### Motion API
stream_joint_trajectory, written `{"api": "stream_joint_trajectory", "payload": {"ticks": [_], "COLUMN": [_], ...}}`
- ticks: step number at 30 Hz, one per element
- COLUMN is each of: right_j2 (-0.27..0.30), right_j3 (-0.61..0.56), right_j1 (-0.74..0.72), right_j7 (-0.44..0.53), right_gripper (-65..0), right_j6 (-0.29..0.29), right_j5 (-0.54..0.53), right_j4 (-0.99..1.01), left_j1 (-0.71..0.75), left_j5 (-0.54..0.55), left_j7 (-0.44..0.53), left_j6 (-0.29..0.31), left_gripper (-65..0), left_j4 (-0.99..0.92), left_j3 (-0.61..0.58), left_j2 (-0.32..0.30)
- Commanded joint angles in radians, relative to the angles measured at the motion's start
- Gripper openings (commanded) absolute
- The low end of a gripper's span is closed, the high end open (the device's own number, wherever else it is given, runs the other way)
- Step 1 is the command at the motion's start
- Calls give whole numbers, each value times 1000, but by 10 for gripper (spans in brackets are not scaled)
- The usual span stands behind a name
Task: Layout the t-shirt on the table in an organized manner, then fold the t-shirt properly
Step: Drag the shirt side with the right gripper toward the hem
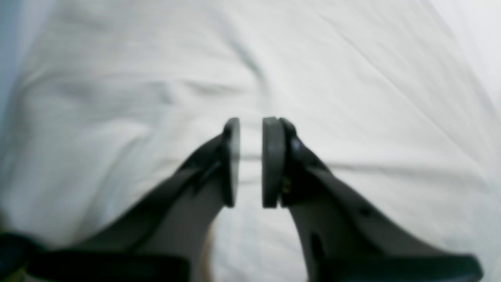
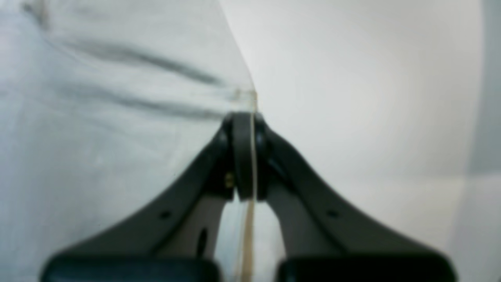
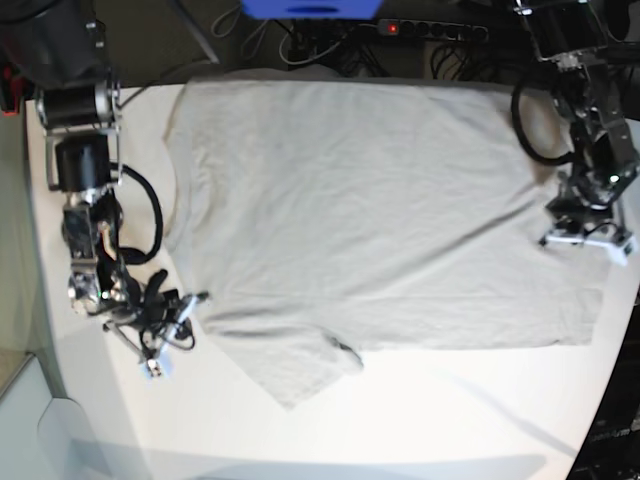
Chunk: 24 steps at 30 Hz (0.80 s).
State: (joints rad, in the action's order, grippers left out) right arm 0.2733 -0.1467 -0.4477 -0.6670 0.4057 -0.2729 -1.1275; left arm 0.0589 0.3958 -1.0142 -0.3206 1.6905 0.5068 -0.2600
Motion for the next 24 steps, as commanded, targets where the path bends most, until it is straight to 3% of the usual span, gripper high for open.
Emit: {"api": "stream_joint_trajectory", "payload": {"ticks": [1, 5, 12, 24], "right_j2": [-15, -47, -61, 54], "right_j3": [-1, -3, -4, -11], "right_j1": [-4, 96, 160, -49], "right_j7": [5, -29, -17, 203], "right_gripper": [-650, -650, -650, -650], "right_j6": [23, 25, 25, 25], "right_j5": [-21, -18, -18, -16], "right_j4": [-64, -162, -124, 358], "left_j1": [-8, 23, 51, 65], "left_j5": [2, -4, -1, 2], "left_j7": [10, 18, 19, 19], "left_j6": [-2, -1, -1, -1], "left_gripper": [-547, -547, -547, -547], "left_j4": [15, 4, 6, 10], "left_j3": [19, 54, 59, 52], "left_j2": [-15, -20, -42, -32]}}
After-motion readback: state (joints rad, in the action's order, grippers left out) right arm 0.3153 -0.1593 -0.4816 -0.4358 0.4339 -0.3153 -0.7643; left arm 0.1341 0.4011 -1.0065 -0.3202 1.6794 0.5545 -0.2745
